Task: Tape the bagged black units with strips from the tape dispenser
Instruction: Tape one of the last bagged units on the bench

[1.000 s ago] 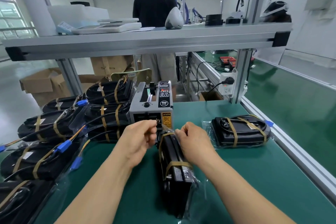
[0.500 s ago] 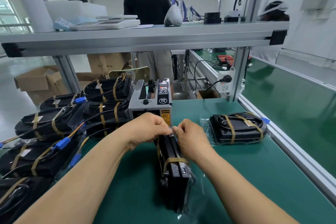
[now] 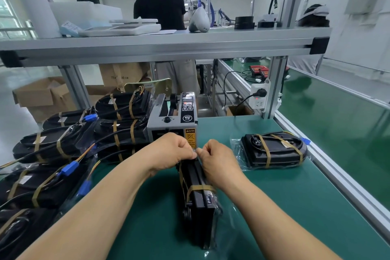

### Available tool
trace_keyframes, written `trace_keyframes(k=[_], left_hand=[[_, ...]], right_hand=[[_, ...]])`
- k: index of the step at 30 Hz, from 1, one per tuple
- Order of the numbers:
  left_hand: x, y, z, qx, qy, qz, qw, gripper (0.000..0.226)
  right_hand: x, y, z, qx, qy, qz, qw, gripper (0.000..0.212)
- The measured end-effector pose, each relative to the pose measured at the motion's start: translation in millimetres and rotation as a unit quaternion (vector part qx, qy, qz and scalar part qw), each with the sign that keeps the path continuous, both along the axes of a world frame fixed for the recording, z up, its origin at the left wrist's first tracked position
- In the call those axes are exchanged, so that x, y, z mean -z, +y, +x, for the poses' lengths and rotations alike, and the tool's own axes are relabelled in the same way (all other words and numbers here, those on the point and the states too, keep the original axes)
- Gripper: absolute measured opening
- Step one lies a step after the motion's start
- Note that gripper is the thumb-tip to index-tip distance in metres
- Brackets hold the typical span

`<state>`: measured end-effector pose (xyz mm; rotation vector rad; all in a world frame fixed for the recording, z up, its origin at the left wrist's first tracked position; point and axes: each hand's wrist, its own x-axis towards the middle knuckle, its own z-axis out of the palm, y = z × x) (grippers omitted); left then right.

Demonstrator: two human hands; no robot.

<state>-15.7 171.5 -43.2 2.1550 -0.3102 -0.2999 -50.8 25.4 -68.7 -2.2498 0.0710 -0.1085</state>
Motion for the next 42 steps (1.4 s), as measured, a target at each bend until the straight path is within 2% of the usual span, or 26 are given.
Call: trace_keyframes(k=[7, 10, 14, 17, 20, 25, 29, 33, 39, 42], left_hand=[[3.9, 3.0, -1.3, -0.012, -0.028, 0.011, 0.999, 0.028], [5.8, 1.9, -4.6, -0.053, -0.046, 0.017, 0.997, 0.021], [16.9, -5.7, -9.9, -0.115, -0.010, -0.051, 0.992, 0.019], [24.4, -12.0, -9.8, -0.147, -0.022, -0.083, 0.985, 0.021], [28.3, -14.7, -10.0, -0.151, -0.023, -0.100, 0.983, 0.021], [28.9, -12.0, -19.2, -0.132, 0.048, -0.148, 0.979, 0.019], [29.2, -13.9, -27.7, -0.169, 0.069, -0.211, 0.960, 0.018], [25.9, -22.3, -33.8, -0.207, 0.075, -0.236, 0.946, 0.014], [20.2, -28.9, -44.4, -0.250, 0.055, -0.215, 0.943, 0.010], [18.6, -24.0, -55.5, -0.241, 0.068, -0.242, 0.937, 0.036]], right_hand=[[2.0, 3.8, 2.1, -0.001, 0.000, -0.001, 1.000, 0.027], [2.2, 3.3, 2.4, 0.000, 0.001, -0.003, 1.000, 0.027], [1.8, -0.4, 3.1, 0.006, 0.005, -0.009, 1.000, 0.027], [0.7, -1.8, 3.6, 0.009, 0.005, -0.009, 1.000, 0.028], [1.9, -3.1, 4.3, 0.010, 0.004, -0.008, 1.000, 0.027], [9.1, -5.1, 7.0, 0.015, -0.001, 0.009, 1.000, 0.029], [11.7, -3.6, 7.2, 0.013, -0.006, 0.026, 1.000, 0.028], [10.8, -4.8, 5.1, 0.009, -0.009, 0.032, 0.999, 0.029], [-1.5, 2.8, -3.5, 0.000, 0.008, -0.036, 0.999, 0.045], [-1.9, 6.0, -14.1, 0.019, 0.020, -0.017, 0.999, 0.069]])
